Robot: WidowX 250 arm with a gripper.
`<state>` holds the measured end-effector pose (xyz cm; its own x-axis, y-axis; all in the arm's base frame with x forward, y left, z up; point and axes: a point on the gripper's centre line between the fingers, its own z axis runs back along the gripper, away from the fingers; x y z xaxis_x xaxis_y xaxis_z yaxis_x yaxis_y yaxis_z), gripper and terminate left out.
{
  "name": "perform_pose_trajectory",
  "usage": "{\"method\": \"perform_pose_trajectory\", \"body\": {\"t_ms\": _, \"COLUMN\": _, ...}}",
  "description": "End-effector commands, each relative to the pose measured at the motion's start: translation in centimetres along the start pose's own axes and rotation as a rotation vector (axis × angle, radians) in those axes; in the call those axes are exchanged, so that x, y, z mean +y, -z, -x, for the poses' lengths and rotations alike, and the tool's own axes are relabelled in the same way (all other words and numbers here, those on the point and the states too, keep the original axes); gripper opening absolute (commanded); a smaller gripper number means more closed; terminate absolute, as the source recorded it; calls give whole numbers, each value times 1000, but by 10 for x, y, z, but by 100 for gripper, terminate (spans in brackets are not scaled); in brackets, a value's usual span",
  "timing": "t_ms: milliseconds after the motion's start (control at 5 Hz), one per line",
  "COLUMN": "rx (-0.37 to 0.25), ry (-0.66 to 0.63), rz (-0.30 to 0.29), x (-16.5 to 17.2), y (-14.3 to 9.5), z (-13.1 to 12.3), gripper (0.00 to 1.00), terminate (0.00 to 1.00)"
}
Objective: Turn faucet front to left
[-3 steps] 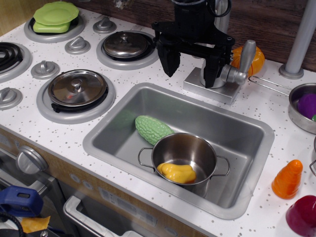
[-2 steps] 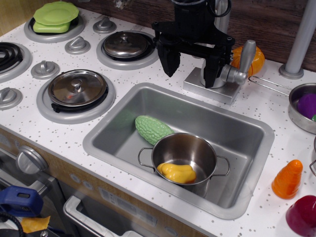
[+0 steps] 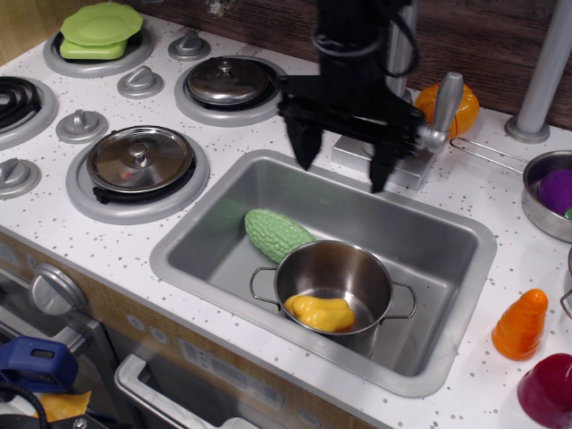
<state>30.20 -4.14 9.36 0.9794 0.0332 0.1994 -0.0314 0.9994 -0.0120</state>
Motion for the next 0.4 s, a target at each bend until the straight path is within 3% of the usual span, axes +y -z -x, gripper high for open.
{"method": "perform_pose_trajectory", "body": {"t_ms": 0, "rx": -139, "ry": 47, "rz": 50, "x": -16, "y": -19, "z": -14, "gripper": 100, "terminate": 0}}
{"method": "perform_pose_trajectory", "body": {"t_ms": 200, "rx": -165, "ry": 75, "rz": 53, "x": -23, "y": -20, "z": -21, "gripper": 100, "terminate": 0}}
